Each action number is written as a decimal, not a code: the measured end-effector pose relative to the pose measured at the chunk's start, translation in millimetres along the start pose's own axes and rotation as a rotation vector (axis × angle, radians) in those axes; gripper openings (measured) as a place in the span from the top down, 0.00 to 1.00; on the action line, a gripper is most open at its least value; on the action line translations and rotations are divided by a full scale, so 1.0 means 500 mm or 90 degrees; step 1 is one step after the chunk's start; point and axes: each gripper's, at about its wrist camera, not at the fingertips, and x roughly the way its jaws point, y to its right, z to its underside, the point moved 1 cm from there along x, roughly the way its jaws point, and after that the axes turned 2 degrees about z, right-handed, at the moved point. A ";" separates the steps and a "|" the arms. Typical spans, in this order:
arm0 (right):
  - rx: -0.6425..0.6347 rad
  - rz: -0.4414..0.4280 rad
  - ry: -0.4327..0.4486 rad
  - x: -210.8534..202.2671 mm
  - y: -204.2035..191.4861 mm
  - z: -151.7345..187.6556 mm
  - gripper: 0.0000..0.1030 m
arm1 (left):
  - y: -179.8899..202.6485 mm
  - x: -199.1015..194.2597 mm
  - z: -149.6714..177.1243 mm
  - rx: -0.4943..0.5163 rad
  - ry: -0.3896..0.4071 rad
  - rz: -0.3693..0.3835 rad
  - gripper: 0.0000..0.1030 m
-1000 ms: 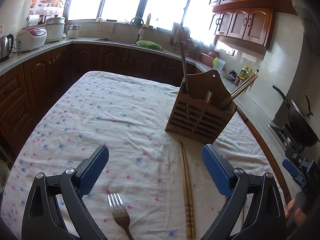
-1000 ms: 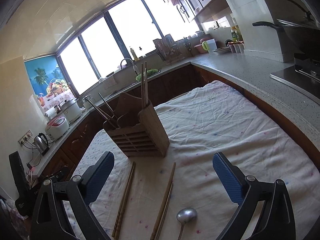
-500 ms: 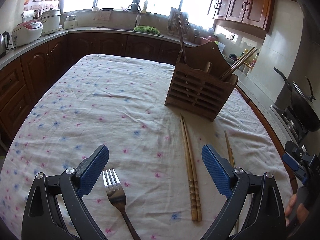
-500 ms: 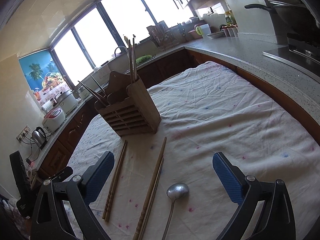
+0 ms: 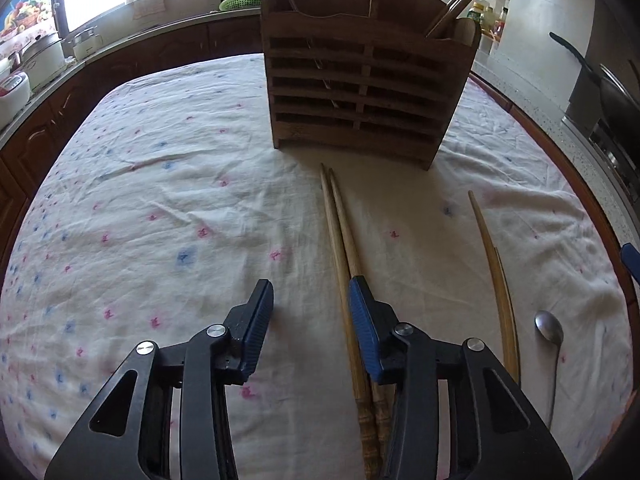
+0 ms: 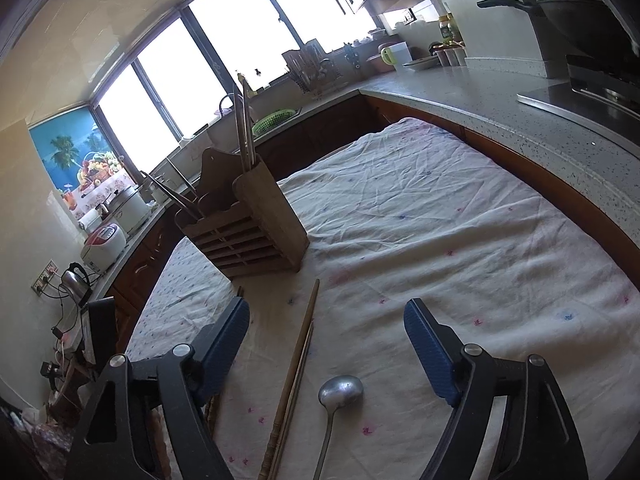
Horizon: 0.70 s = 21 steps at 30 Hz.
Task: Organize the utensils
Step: 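Grasp a wooden chopstick with the left tool while the right tool grasps another wooden chopstick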
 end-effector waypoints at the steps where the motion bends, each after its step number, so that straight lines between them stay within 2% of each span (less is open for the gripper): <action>1: 0.003 0.000 -0.003 0.003 0.002 -0.001 0.25 | 0.003 0.008 -0.002 0.001 -0.010 0.003 0.64; 5: 0.006 -0.003 -0.015 0.019 0.002 -0.002 0.28 | 0.025 0.005 0.009 0.048 0.009 -0.033 0.68; 7: 0.001 -0.006 -0.025 0.030 -0.004 -0.001 0.34 | 0.018 -0.005 0.020 0.043 0.007 -0.022 0.73; 9: -0.008 -0.010 -0.039 0.042 -0.012 0.000 0.40 | 0.005 -0.025 0.039 0.036 0.004 -0.019 0.84; 10: -0.015 -0.011 -0.047 0.049 -0.017 0.002 0.43 | -0.004 -0.035 0.051 0.034 0.002 -0.015 0.85; 13: -0.041 -0.011 -0.079 0.079 -0.033 0.009 0.51 | -0.028 -0.065 0.083 0.026 -0.013 -0.007 0.86; 15: -0.054 -0.009 -0.102 0.106 -0.044 0.012 0.54 | -0.043 -0.078 0.088 0.006 -0.023 0.024 0.86; 17: -0.068 -0.002 -0.119 0.135 -0.056 0.012 0.55 | -0.057 -0.086 0.077 -0.014 -0.011 0.041 0.85; 21: -0.100 0.017 -0.151 0.196 -0.077 -0.004 0.60 | -0.072 -0.076 0.036 -0.027 0.004 0.035 0.81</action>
